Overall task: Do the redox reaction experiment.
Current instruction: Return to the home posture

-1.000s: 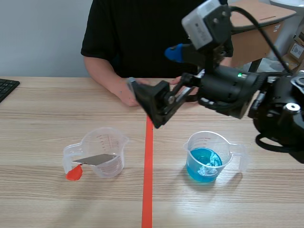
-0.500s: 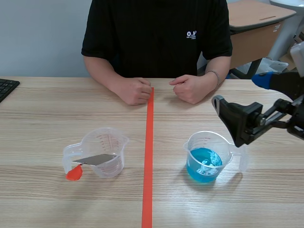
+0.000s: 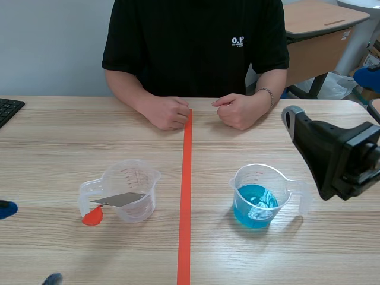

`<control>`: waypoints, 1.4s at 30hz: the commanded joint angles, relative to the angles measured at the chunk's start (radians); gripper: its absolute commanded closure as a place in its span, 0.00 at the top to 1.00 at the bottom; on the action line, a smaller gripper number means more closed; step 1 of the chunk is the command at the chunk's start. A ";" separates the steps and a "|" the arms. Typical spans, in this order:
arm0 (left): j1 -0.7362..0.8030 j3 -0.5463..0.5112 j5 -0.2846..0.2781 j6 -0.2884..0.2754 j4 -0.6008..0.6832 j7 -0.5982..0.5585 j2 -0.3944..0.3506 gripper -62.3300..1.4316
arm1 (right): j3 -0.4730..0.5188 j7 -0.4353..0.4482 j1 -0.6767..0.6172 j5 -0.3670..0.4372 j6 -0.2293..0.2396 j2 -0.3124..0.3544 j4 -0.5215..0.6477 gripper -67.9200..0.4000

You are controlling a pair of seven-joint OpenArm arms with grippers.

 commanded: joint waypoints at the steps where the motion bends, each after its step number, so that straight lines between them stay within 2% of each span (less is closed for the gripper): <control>1: -0.038 -0.003 -0.020 0.004 0.023 -0.010 -0.006 1.00 | 0.001 0.002 -0.001 -0.008 -0.020 0.008 0.008 1.00; 4: -0.097 -0.002 -0.058 0.001 0.041 -0.010 -0.029 1.00 | 0.001 -0.013 -0.016 -0.010 -0.021 0.008 0.011 1.00; 12: -0.316 0.021 -0.148 -0.007 0.071 0.013 -0.024 1.00 | 0.001 -0.034 -0.018 -0.009 -0.021 0.008 0.011 1.00; 18: -0.473 0.113 -0.151 -0.007 0.070 0.083 0.021 1.00 | 0.001 -0.055 -0.018 -0.009 -0.021 0.008 0.011 1.00; 21: -0.538 0.174 -0.133 -0.006 0.070 0.114 0.062 1.00 | 0.001 -0.055 -0.018 -0.009 -0.021 0.008 0.011 1.00; 30: -0.639 0.297 0.010 -0.007 0.069 0.146 0.217 1.00 | 0.001 -0.055 -0.018 -0.009 -0.021 0.008 0.011 1.00; 35: -0.639 0.340 0.015 -0.007 0.065 0.148 0.259 1.00 | 0.001 -0.055 -0.018 -0.009 -0.021 0.008 0.011 1.00; 42: -0.632 0.360 0.014 -0.006 0.063 0.182 0.261 1.00 | 0.001 -0.051 -0.018 -0.009 -0.021 0.008 0.011 1.00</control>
